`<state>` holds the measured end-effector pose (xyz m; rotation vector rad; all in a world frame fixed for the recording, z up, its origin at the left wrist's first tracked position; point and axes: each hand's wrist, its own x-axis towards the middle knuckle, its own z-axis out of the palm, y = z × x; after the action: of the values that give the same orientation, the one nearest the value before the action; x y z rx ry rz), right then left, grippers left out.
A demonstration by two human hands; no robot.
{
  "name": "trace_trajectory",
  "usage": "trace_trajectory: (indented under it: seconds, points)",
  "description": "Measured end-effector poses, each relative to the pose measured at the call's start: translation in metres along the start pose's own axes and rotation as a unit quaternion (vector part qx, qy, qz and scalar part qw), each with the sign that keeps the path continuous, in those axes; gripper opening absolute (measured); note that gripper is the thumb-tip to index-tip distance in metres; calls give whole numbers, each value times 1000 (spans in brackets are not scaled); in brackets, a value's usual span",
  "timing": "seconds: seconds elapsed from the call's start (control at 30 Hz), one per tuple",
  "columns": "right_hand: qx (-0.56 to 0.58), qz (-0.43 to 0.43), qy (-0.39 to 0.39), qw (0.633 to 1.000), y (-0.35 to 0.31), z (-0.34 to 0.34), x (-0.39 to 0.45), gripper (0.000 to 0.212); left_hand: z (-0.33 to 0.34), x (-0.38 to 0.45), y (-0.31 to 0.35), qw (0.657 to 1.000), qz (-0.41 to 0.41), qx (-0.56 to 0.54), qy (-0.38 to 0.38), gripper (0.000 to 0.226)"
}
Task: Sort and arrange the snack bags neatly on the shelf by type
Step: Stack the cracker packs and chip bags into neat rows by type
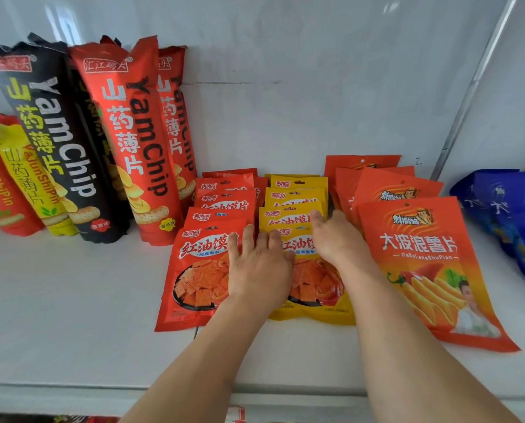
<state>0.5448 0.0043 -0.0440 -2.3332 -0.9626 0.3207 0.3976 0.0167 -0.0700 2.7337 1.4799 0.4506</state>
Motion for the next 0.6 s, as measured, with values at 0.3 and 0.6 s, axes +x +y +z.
trace_trajectory:
  seconds: [0.3,0.6]
  points:
    - [11,-10,-5,1000,-7,5,2,62,-8,3,3,998,-26,20,-44,70]
    - [148,8,-40,988,-4,0,1,59,-4,25,5,997,-31,-62,-33,60]
